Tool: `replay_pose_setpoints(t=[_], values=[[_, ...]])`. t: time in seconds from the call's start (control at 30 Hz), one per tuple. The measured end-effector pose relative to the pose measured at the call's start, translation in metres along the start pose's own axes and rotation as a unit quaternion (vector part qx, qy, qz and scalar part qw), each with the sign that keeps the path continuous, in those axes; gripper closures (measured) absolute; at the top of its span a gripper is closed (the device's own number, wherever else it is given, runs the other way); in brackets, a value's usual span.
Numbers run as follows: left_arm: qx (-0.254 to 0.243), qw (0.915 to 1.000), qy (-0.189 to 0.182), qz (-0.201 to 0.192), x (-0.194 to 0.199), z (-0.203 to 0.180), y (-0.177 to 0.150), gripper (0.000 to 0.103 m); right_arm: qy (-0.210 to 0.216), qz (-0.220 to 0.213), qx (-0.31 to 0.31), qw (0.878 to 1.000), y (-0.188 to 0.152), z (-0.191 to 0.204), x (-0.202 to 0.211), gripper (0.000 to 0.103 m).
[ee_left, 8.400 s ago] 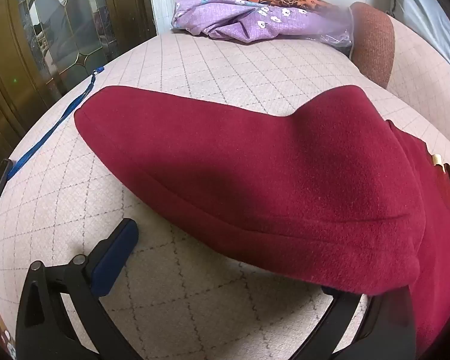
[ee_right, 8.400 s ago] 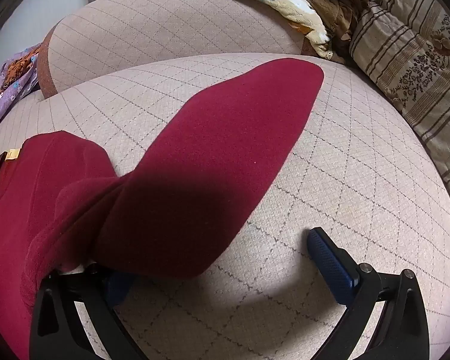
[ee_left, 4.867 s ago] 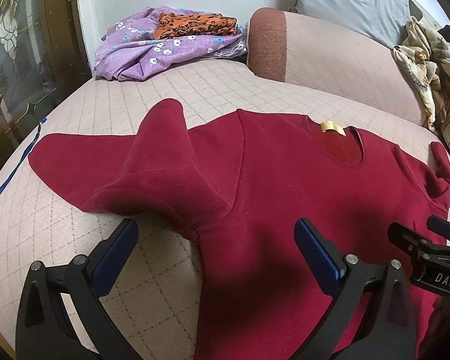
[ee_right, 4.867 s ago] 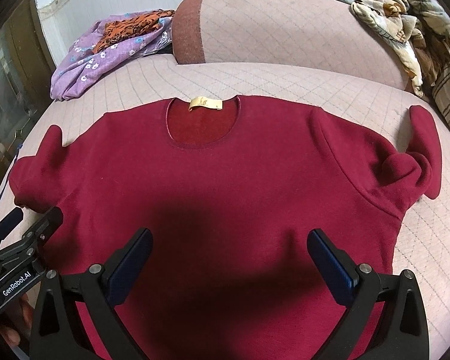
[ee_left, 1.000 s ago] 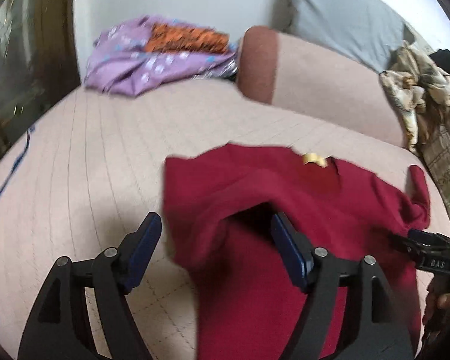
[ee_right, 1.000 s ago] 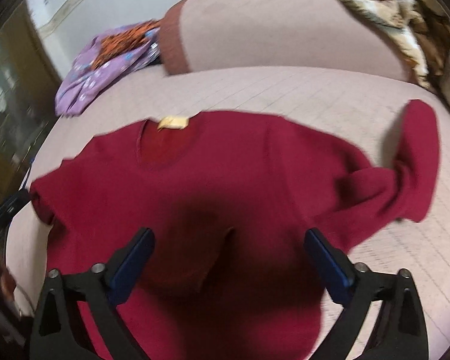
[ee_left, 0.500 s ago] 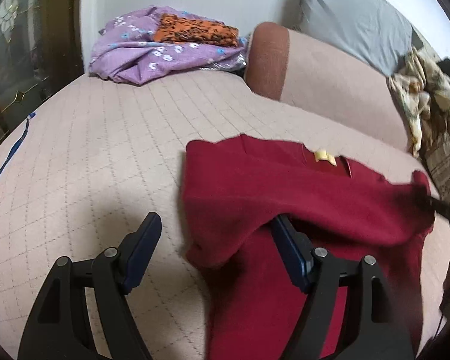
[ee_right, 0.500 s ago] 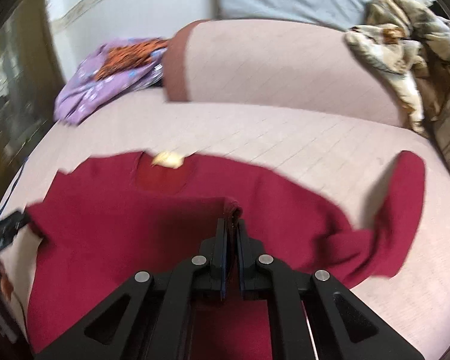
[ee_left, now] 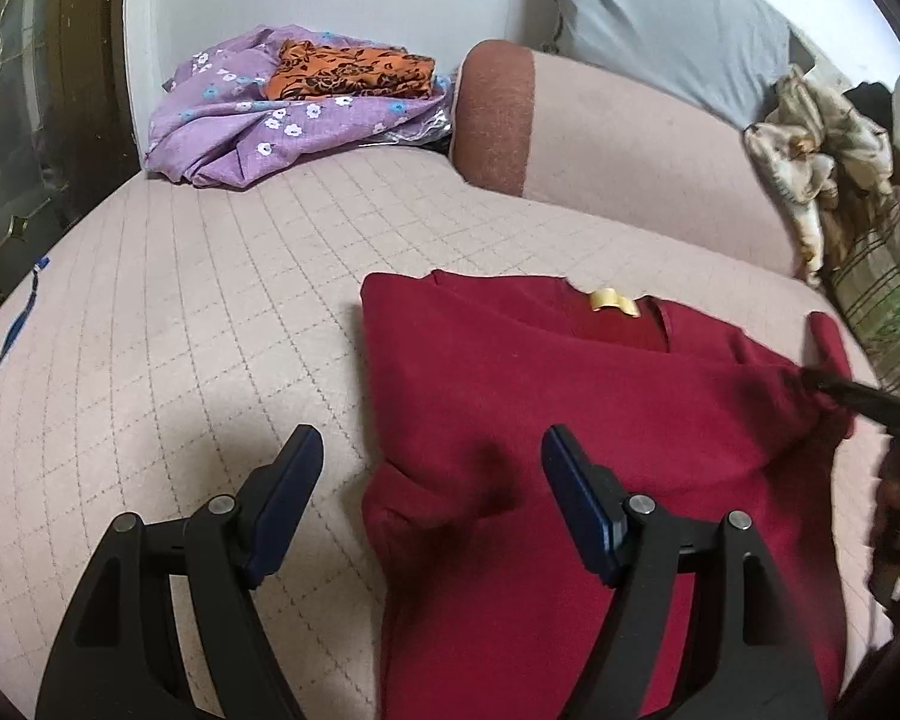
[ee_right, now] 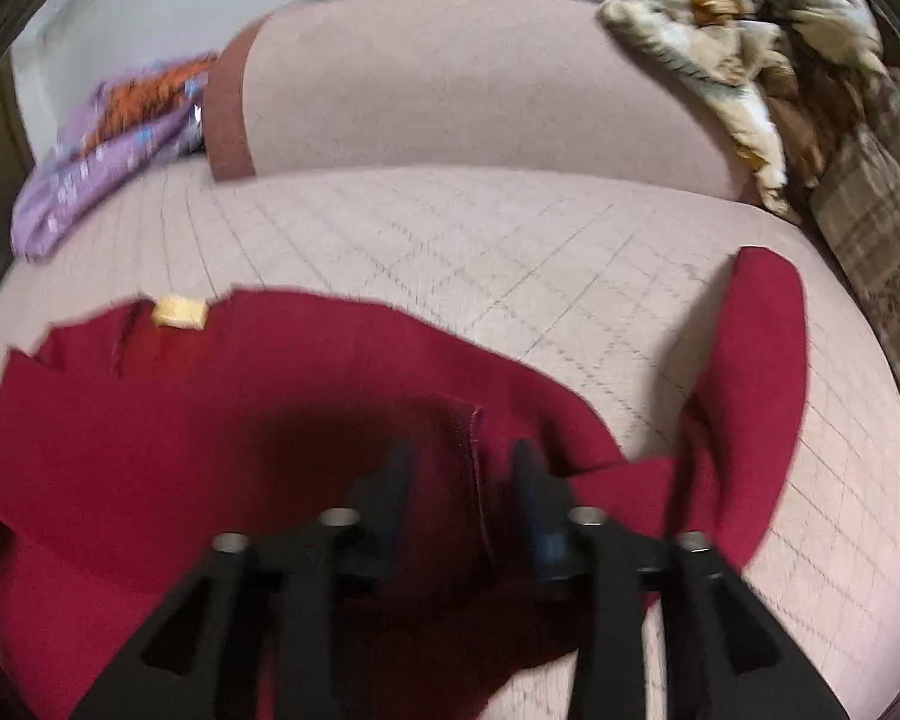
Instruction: Fold small clothes
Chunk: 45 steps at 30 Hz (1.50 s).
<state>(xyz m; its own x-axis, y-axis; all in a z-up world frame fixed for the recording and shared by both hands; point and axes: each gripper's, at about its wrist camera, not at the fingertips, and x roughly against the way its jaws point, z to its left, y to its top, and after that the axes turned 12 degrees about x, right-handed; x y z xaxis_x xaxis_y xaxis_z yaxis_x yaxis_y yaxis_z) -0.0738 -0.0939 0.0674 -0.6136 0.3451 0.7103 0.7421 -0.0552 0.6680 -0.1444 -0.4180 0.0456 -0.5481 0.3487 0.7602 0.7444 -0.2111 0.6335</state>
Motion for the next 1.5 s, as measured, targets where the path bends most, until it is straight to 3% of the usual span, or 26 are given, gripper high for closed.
replay_pose_setpoints(t=[0.13,0.23,0.43,0.6,0.7,0.93,1.17,1.37,1.5], values=[[-0.002,0.9998,0.015,0.015,-0.021,-0.01,0.006,0.028,0.045,-0.037,0.007,0.998,0.001,0.011,0.03,0.052],[-0.008,0.999,0.029,0.033,-0.04,-0.014,0.004,0.028,0.084,-0.021,0.042,0.995,0.003,0.033,0.021,0.053],[-0.009,0.9971,0.05,0.057,-0.07,-0.01,-0.001,0.027,0.064,0.025,0.062,0.996,-0.001,0.049,-0.03,0.055],[0.004,0.9971,0.045,0.061,-0.074,-0.005,-0.001,0.024,0.05,0.013,0.054,0.997,0.006,0.044,-0.04,0.053],[0.005,0.9972,0.045,0.059,-0.073,-0.006,-0.002,0.024,0.048,0.024,0.057,0.997,0.008,0.044,-0.031,0.053],[0.004,0.9973,0.048,0.056,-0.073,-0.007,-0.003,0.024,0.073,-0.004,0.056,0.996,-0.005,0.044,0.008,0.052],[0.009,0.9973,0.048,0.055,-0.076,-0.004,-0.003,0.02,0.081,0.032,0.08,0.993,-0.021,0.057,-0.009,0.052],[0.018,0.9974,0.04,0.057,-0.078,0.0,-0.001,0.017,0.086,0.021,0.073,0.993,-0.024,0.053,-0.005,0.052],[0.015,0.9974,0.043,0.055,-0.078,-0.001,-0.002,0.015,0.096,0.011,0.055,0.994,-0.025,0.046,-0.002,0.042]])
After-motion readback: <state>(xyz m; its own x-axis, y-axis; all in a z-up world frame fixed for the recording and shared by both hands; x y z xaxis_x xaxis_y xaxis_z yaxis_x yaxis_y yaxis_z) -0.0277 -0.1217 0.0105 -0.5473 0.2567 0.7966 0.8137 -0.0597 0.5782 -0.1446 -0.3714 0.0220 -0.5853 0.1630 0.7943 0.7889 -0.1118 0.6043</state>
